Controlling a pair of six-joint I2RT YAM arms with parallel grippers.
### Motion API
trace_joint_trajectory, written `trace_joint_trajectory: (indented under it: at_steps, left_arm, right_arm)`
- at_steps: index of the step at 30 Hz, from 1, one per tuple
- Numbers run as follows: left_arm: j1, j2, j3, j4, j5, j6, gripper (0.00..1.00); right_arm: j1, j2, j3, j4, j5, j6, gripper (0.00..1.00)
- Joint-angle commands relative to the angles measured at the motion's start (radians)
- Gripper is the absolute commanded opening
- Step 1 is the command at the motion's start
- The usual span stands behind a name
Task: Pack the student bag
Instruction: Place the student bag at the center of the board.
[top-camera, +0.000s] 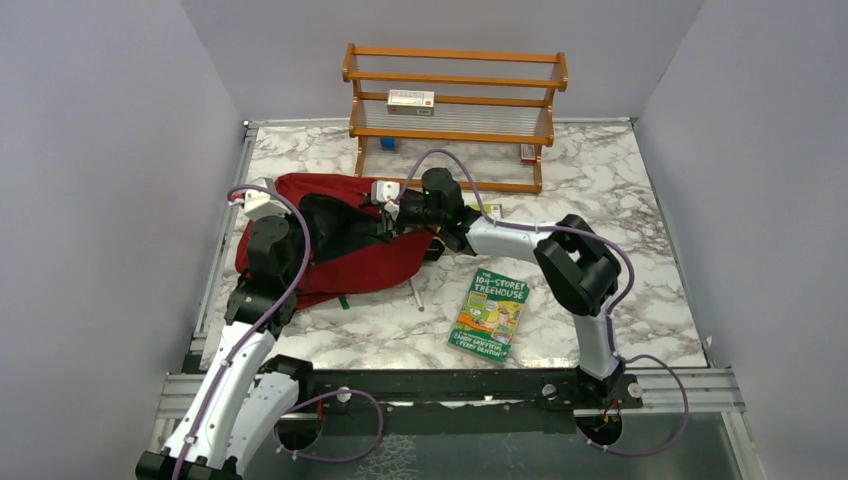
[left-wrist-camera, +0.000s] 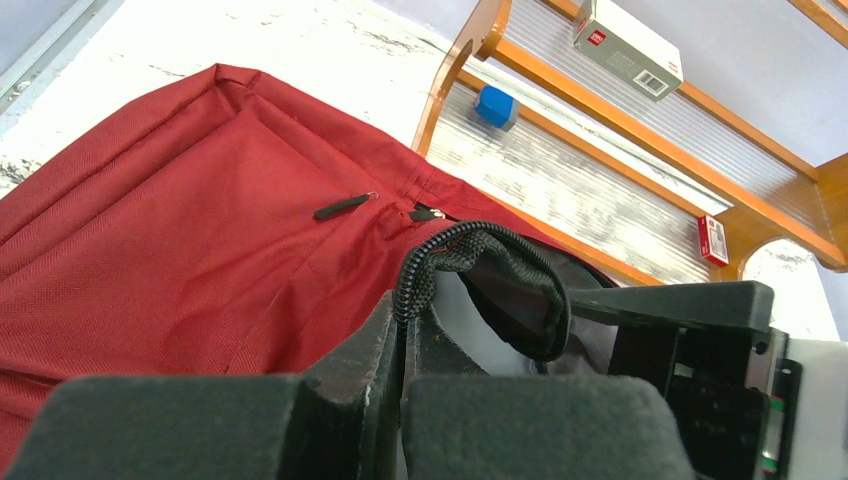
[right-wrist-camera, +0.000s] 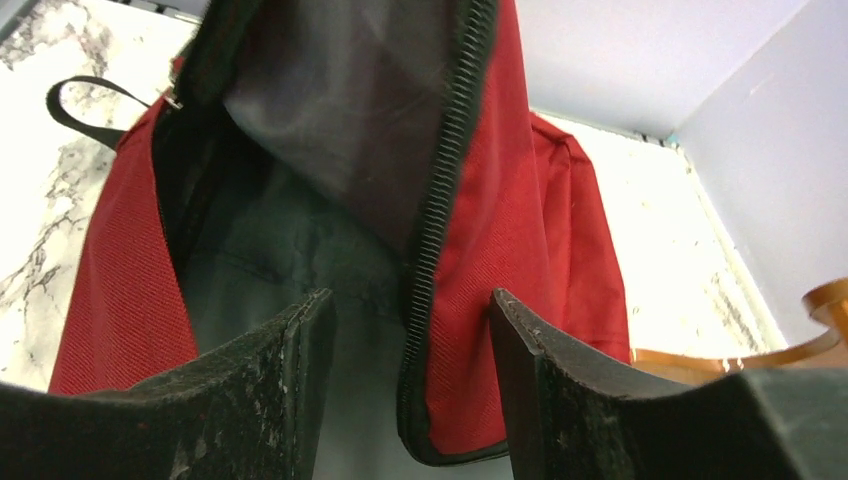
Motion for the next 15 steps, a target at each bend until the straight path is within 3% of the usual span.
trace_joint_trajectory:
  at_steps: [1, 3, 9, 15]
  left_arm:
    - [0.007, -0.029, 0.05, 0.017, 0.007, 0.024, 0.0]
    - [0.007, -0.039, 0.051, 0.003, 0.0, 0.036, 0.0]
    - [0.005, -0.072, 0.049, -0.067, 0.0, 0.057, 0.0]
    - [-0.002, -0.107, 0.002, -0.151, 0.057, -0.011, 0.0]
  right_arm:
    - [0.007, 0.035, 0.025, -0.017, 0.107, -0.026, 0.59]
    - [0.001, 0.044, 0.036, -0.025, 0.138, -0.043, 0.5]
    - [-0.052, 0.062, 0.124, -0.056, 0.11, 0.001, 0.13]
    - [-0.11, 0.118, 0.314, -0.267, -0.071, -0.047, 0.01]
